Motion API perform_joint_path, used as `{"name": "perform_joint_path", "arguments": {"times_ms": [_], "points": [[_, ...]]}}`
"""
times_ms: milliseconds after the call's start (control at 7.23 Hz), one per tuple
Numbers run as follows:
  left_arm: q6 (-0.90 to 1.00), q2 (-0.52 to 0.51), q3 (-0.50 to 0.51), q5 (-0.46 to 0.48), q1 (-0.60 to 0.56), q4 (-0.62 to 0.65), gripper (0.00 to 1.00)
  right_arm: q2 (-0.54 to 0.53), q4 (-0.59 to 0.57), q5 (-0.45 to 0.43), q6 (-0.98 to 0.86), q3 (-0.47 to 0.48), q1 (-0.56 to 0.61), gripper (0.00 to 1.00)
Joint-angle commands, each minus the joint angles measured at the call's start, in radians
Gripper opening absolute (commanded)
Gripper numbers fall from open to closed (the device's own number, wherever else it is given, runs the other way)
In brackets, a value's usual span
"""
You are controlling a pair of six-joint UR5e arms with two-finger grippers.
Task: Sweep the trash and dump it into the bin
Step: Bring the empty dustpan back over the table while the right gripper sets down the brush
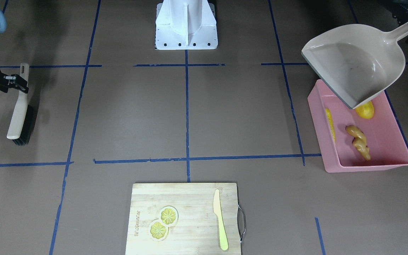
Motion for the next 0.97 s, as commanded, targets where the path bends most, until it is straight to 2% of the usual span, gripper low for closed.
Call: {"name": "perform_joint_path", "arguments": {"times_ms": [0,277,553,691,830], "points": [[-0.013,-0.034,0.001,-0.061,0.042,-0.003,0.05,0.005,0.004,-0.026,0.000,0.017,0.004,1.00],[-0.015,-0.034,0.021,-0.062,0.103,-0.105,0.05,0.008,0.004,-0.102,-0.008,0.051,0.073,1.00],[-0.027,-0.036,0.126,-0.058,0.176,-0.290,0.05,0.051,0.013,-0.080,-0.002,0.077,0.171,1.00],[-0.030,-0.044,0.172,-0.057,0.203,-0.349,0.06,0.052,0.016,-0.081,-0.003,0.089,0.214,1.00],[-0.044,-0.080,0.193,-0.055,0.241,-0.351,0.06,0.051,0.037,-0.087,-0.002,0.097,0.212,1.00]]}}
